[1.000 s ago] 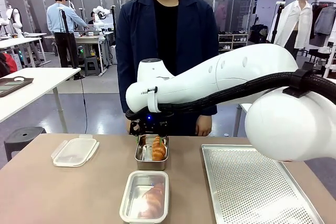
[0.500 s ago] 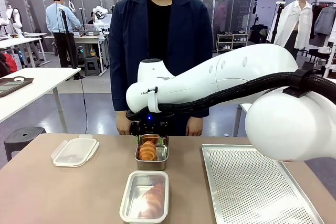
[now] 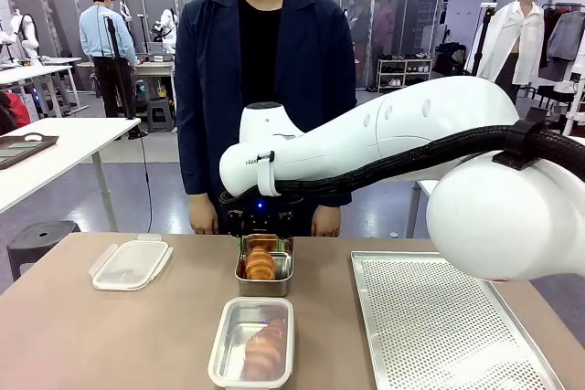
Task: Place the bread into the airtight container.
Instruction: Pick up a Butter Roll and place it into an empty Airtight Container.
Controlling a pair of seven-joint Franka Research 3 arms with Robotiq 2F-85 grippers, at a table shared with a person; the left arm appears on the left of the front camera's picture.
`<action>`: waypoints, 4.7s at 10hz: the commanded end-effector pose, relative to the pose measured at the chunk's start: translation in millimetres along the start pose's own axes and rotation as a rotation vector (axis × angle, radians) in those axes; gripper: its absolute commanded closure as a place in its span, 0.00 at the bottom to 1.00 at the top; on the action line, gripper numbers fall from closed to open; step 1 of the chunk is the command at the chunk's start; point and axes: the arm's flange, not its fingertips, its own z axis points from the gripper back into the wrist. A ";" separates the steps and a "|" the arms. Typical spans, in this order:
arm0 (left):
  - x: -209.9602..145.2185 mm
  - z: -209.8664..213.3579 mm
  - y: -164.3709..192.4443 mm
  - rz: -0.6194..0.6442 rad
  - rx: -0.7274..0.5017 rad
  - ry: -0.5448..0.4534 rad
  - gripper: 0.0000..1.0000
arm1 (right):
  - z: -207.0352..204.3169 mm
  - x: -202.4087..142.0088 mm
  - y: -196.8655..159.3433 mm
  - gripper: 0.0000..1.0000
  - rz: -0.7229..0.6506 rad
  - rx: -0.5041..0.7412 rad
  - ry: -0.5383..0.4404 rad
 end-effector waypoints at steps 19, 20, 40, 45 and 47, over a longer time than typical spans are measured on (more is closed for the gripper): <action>1.2 2.1 -1.3 -0.008 -0.010 0.006 0.00 | 334.0 -143.2 -304.7 0.00 0.175 0.205 -0.236; 1.2 2.1 -1.3 -0.008 -0.010 0.006 0.00 | 360.4 -164.4 -309.2 0.00 0.185 0.200 -0.296; 1.2 2.1 -1.3 -0.008 -0.010 0.006 0.00 | 510.3 -280.4 -307.2 0.00 0.148 0.165 -0.367; 1.2 2.1 -1.3 -0.008 -0.010 0.006 0.00 | 510.3 -280.4 -307.2 0.00 0.148 0.165 -0.367; 1.2 2.1 -1.3 -0.008 -0.010 0.006 0.00 | 510.3 -280.4 -307.2 0.00 0.148 0.165 -0.367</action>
